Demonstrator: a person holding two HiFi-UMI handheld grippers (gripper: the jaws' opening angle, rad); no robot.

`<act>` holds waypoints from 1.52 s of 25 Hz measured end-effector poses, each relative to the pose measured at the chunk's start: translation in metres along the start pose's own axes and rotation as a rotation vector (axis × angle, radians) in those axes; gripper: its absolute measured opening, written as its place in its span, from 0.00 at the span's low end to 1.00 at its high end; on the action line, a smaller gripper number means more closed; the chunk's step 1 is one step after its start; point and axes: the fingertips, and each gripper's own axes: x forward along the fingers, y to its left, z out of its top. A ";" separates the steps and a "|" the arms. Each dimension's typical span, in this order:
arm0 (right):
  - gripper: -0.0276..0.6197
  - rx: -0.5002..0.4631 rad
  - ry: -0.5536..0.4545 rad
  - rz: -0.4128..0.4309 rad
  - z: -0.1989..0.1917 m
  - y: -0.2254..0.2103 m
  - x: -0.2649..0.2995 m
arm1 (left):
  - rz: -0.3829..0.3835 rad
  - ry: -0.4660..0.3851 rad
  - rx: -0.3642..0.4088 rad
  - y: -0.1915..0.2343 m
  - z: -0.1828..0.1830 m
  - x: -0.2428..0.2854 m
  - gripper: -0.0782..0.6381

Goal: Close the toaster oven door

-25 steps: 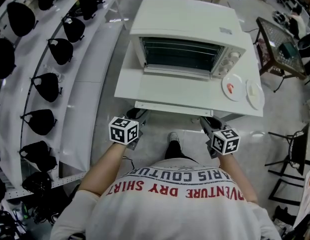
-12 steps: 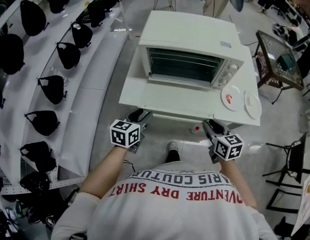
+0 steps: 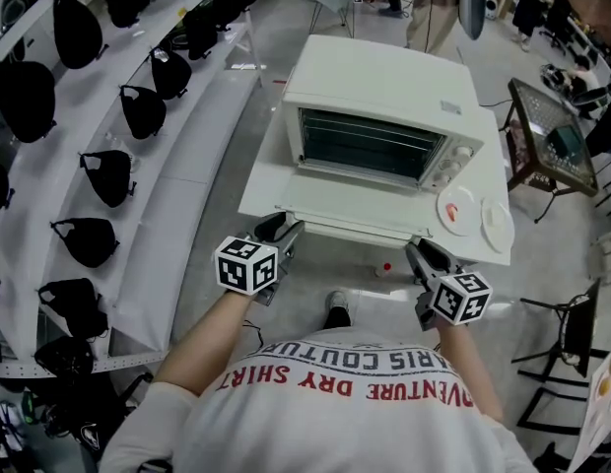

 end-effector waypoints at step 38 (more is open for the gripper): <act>0.23 -0.035 -0.219 0.029 0.148 -0.015 0.021 | -0.057 -0.187 -0.018 0.009 0.146 0.030 0.37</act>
